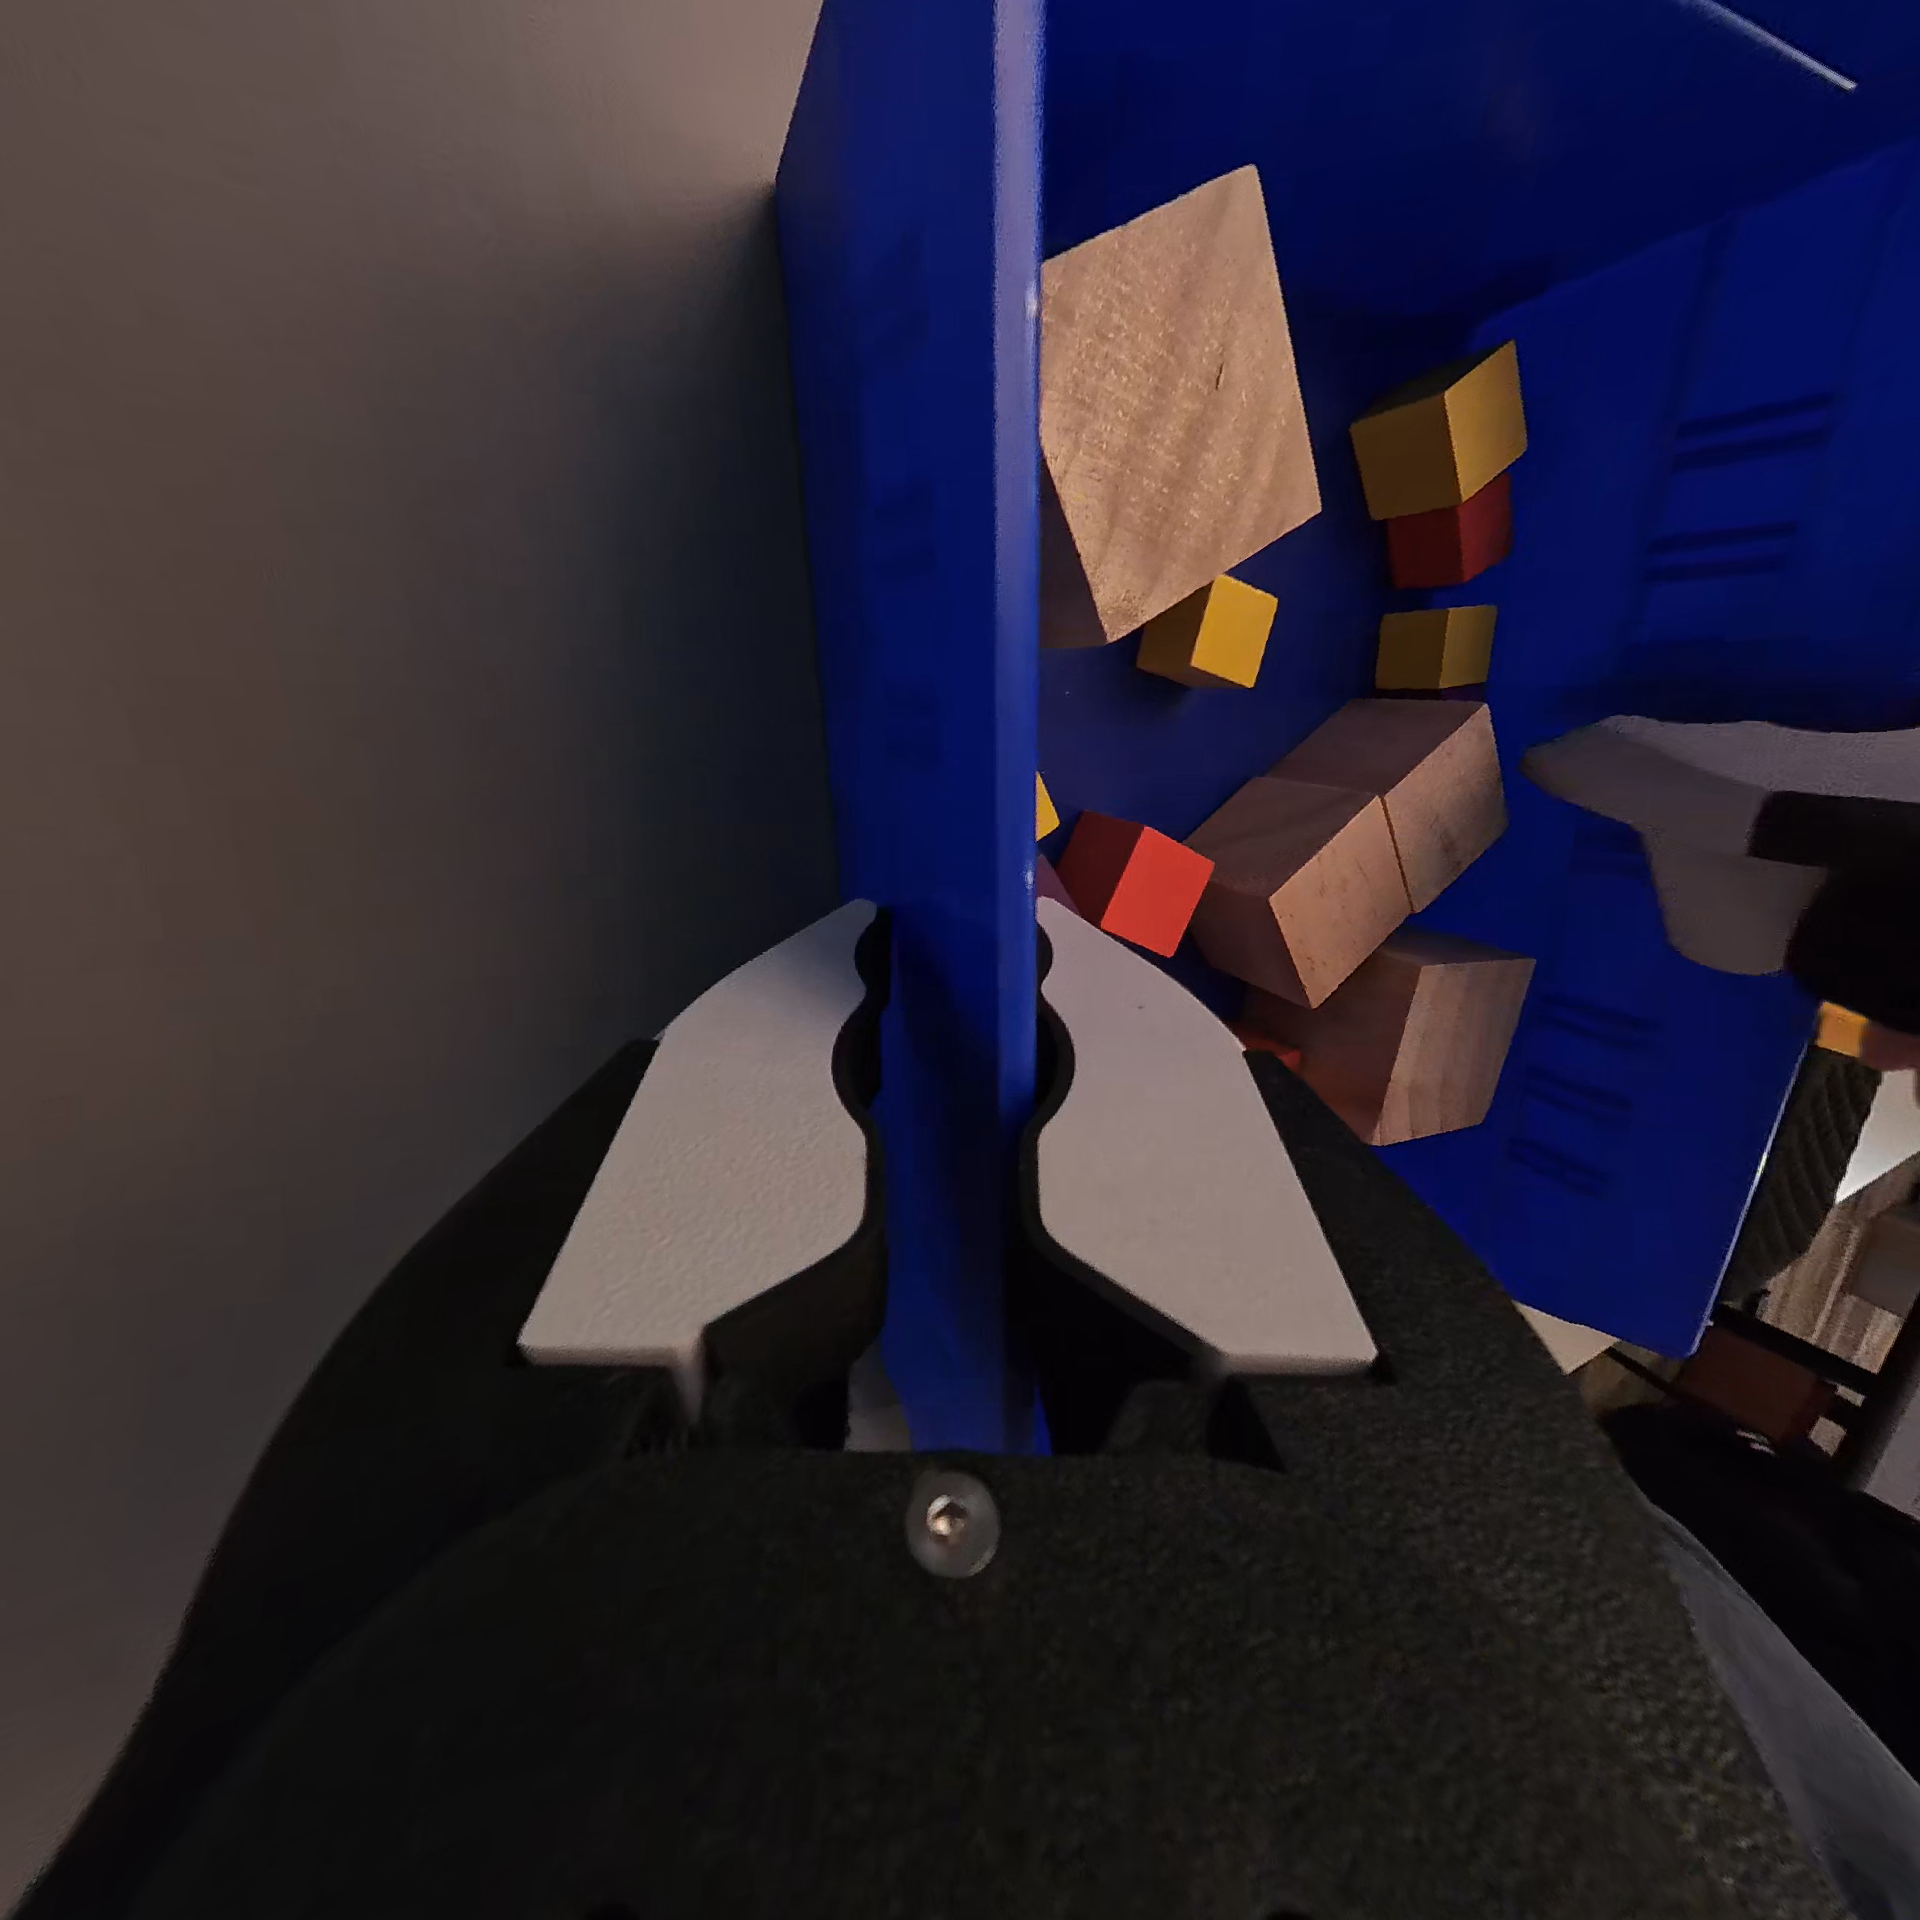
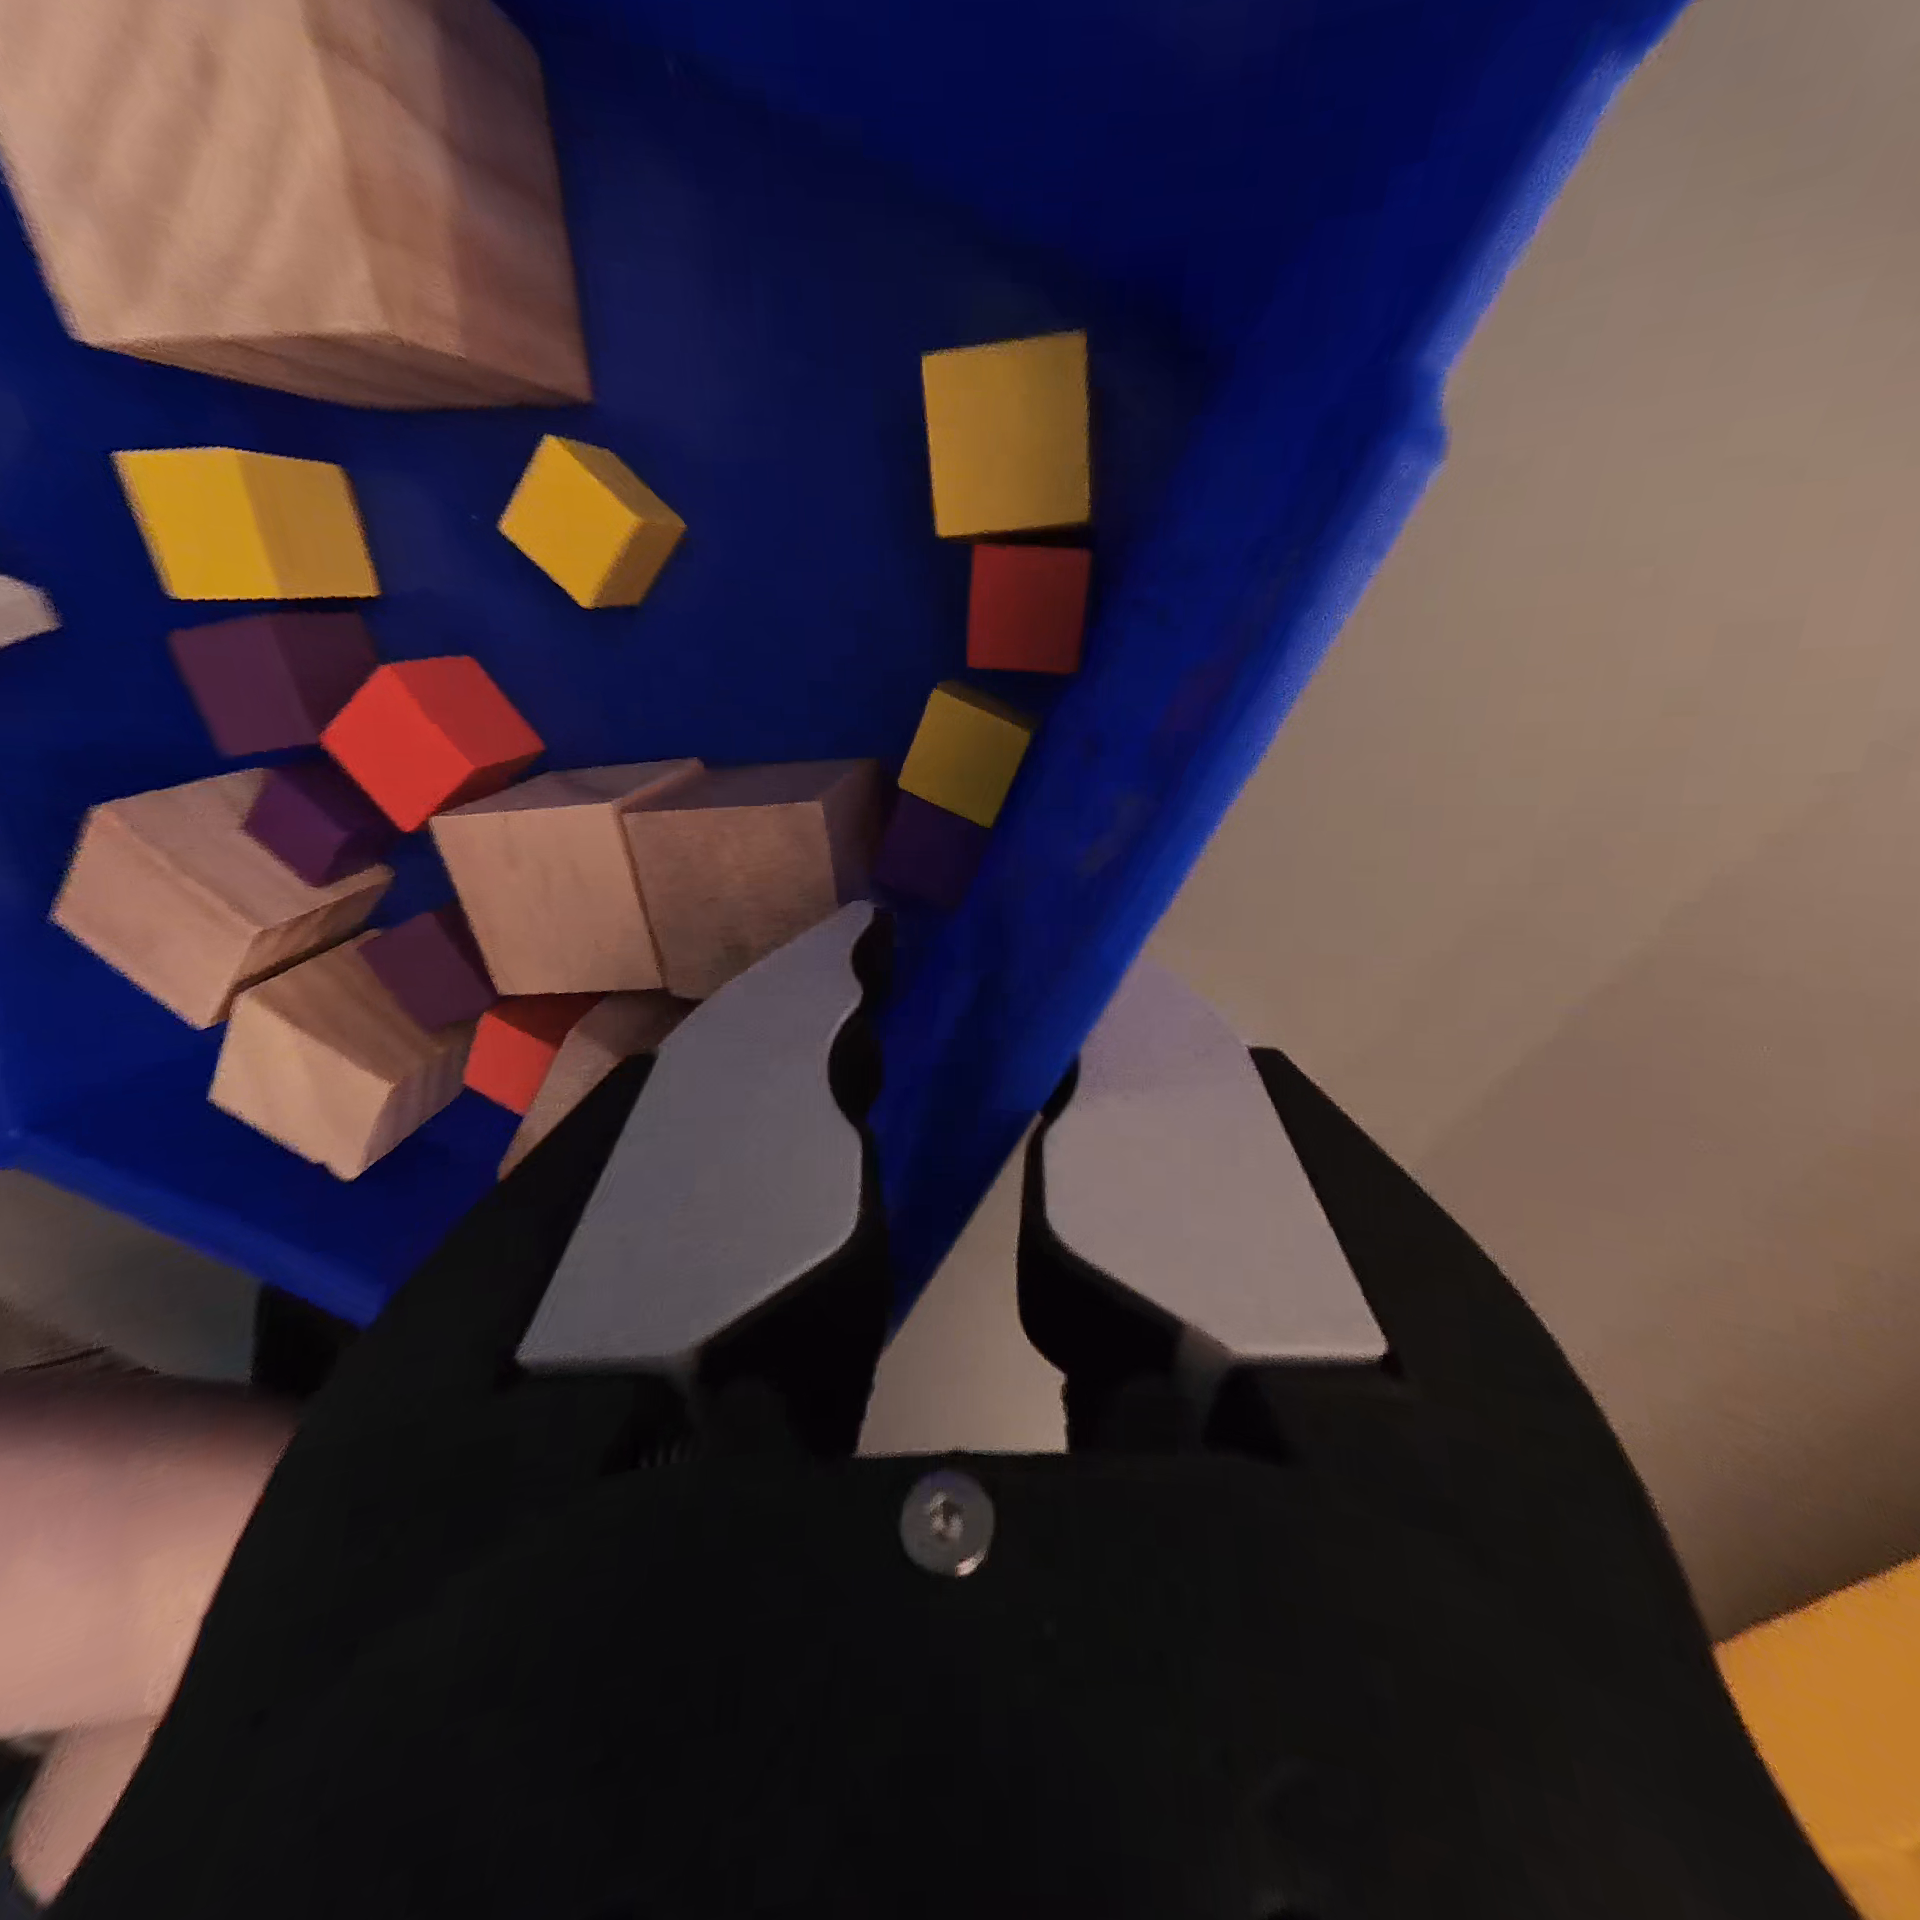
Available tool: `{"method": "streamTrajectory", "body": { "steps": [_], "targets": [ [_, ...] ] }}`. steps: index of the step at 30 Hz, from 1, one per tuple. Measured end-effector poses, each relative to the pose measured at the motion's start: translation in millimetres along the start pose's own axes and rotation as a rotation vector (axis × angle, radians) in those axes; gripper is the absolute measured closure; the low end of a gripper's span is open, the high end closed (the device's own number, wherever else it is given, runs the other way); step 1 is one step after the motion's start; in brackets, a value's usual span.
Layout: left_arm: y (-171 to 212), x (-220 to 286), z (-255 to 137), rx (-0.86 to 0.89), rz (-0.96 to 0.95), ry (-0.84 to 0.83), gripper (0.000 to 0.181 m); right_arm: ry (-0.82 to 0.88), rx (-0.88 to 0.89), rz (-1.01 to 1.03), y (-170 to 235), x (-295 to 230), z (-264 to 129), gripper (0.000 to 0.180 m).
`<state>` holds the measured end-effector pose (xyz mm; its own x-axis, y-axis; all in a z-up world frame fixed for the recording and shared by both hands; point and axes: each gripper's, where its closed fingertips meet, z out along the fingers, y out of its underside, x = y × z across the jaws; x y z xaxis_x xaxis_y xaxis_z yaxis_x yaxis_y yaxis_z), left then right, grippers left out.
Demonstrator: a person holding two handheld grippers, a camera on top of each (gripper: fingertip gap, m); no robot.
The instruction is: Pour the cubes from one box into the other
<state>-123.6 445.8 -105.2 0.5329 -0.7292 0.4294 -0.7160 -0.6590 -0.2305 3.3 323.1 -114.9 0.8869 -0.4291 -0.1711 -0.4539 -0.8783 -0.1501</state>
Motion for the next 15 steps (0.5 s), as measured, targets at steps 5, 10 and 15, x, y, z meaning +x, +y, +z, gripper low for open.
{"method": "streamTrajectory", "body": {
  "steps": [5, 10, 15],
  "targets": [
    [0.9, -1.0, 0.4, -0.016, 0.045, -0.037, 0.162, -0.016, -0.007, 0.061, -0.2, 3.6, 2.2, 0.164],
    [-1.7, -1.0, 4.1, -0.047, 0.156, -0.171, 0.172, 0.029, -0.048, 0.089, -0.6, 15.1, 1.0, 0.171],
    [-5.4, 10.0, 11.7, -0.071, 0.191, -0.229, 0.174, -0.014, -0.025, 0.101, -4.4, 30.0, -0.8, 0.171]
  ]
}}
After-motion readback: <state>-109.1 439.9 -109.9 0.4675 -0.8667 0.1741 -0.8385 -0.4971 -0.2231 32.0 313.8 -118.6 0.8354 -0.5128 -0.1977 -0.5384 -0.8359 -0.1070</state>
